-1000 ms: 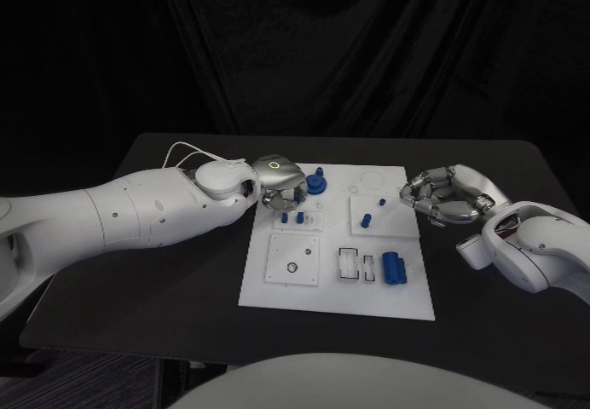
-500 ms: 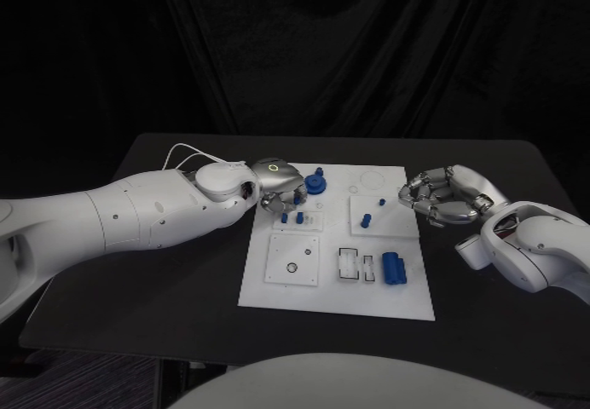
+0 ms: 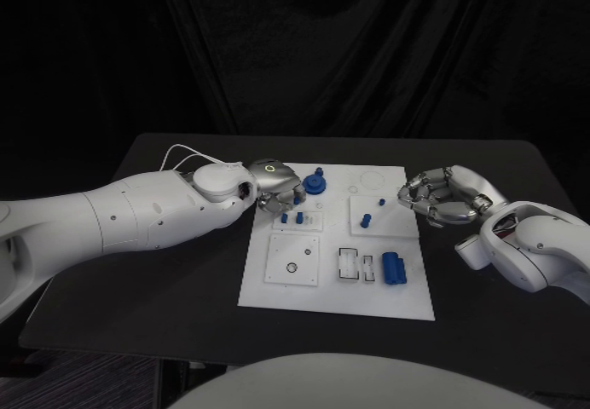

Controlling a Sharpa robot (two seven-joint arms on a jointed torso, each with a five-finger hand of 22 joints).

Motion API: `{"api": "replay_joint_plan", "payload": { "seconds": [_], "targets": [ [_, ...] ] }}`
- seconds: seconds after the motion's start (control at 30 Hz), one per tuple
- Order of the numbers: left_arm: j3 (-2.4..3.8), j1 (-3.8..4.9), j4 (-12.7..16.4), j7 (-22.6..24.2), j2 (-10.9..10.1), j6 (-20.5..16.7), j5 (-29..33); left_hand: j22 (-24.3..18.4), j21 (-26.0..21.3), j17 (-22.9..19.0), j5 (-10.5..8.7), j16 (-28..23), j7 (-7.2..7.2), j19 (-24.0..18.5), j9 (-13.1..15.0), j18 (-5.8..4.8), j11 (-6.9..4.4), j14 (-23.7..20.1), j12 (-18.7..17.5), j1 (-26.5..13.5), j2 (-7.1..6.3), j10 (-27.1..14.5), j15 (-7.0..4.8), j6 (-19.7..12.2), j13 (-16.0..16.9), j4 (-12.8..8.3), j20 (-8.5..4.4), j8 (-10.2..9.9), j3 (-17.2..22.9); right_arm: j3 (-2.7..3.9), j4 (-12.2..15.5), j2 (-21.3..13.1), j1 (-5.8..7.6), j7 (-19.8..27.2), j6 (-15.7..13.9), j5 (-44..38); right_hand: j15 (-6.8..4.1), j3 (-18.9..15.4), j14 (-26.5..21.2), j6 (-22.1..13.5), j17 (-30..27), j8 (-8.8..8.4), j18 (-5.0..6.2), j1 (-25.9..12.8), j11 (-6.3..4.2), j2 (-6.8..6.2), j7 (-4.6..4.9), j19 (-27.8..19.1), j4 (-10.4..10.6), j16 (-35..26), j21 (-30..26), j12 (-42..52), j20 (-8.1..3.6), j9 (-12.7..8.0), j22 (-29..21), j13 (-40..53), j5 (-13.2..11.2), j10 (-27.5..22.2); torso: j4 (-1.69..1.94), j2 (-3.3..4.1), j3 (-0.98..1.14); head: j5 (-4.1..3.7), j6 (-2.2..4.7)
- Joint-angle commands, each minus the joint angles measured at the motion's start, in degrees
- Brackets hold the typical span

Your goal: Assemble the parts on the task board

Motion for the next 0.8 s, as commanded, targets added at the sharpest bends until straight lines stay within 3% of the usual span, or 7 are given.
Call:
{"api": "replay_joint_plan", "payload": {
  "seconds": [0.03,0.27,0.4,0.67,0.8],
  "targets": [
    [0.03,-0.12,-0.09,-0.49,-0.07,0.15,-0.11,-0.31,-0.53,-0.19,0.00,-0.42,0.42,-0.27,0.03,0.88,0.02,-0.52,0.14,0.47,-0.23,-0.46,0.11,0.19,0.11,-0.11,0.02,0.28,-0.29,0.04,0.05,-0.06,-0.13,-1.05,0.68,-0.23,-0.07,0.38,-0.34,-0.41,-0.08,0.36,1.14,0.22,-0.16,0.25,-0.11,-0.53,-0.09,-0.38,-0.26,-0.11,0.02,-0.08,5.47,0.04,-0.27,-0.31,-0.01,-0.02,0.01,-0.03,-0.01],
    [0.03,-0.13,-0.61,-0.74,-0.37,-1.50,-0.11,-1.39,-2.22,-1.44,0.08,-0.93,0.31,-0.71,-0.01,1.12,-0.04,-1.13,0.35,0.72,-0.23,-0.58,0.12,0.09,0.31,-0.30,0.00,0.23,-0.35,0.04,0.03,-0.09,-0.13,-1.15,0.81,-0.23,-0.07,0.39,-0.33,-0.42,-0.05,0.38,1.13,0.22,-0.16,0.27,-0.11,-0.51,-0.10,-0.35,-0.23,-0.20,0.02,-0.08,5.48,-0.10,-0.29,-0.39,-0.03,0.00,0.01,0.14,-0.01],
    [0.03,-0.13,-1.24,-0.91,-0.89,-3.95,-0.11,-2.85,-4.72,-5.20,0.44,-2.88,0.54,-1.26,0.01,1.21,-0.32,-3.24,1.02,1.08,-0.25,-0.72,0.09,0.39,0.90,-0.62,-0.15,0.34,-0.54,0.04,0.02,-0.10,-0.13,-1.15,0.83,-0.23,-0.07,0.39,-0.33,-0.42,-0.05,0.38,1.13,0.22,-0.16,0.27,-0.11,-0.51,-0.10,-0.35,-0.23,-0.20,0.02,-0.08,5.48,-0.10,-0.29,-0.39,-0.07,-0.01,0.02,0.39,-0.01],
    [0.03,-0.13,-3.15,-2.30,-3.55,-10.59,-0.12,-4.50,-7.47,-10.29,1.14,-5.97,1.33,-1.09,0.09,1.21,-0.71,-5.70,2.26,1.39,-0.37,0.01,-0.06,1.12,1.86,-1.02,-0.39,0.59,-0.53,0.04,0.04,-0.59,-0.13,-1.09,0.76,-0.23,-0.06,0.39,-0.37,-0.44,-0.13,0.41,1.15,0.23,-0.16,0.28,-0.11,-0.55,-0.11,-0.43,-0.34,-0.57,0.03,-0.09,5.45,-0.70,-0.32,-0.82,-0.02,0.00,0.00,0.72,-0.01],
    [0.03,-0.13,-3.82,-2.87,-5.80,-13.59,-0.12,-6.05,-10.10,-16.23,1.06,-9.71,1.84,-1.53,0.15,1.15,-0.48,-8.58,2.97,1.22,-0.46,0.70,0.17,1.78,2.38,-0.89,-0.41,0.74,-0.41,0.04,0.07,-0.86,-0.12,-1.02,0.64,-0.23,-0.06,0.39,-0.39,-0.44,-0.16,0.43,1.16,0.22,-0.16,0.28,-0.11,-0.58,-0.10,-0.46,-0.42,-0.73,0.03,-0.09,5.43,-0.94,-0.35,-0.99,-0.02,0.01,-0.02,1.10,-0.01]
  ]
}}
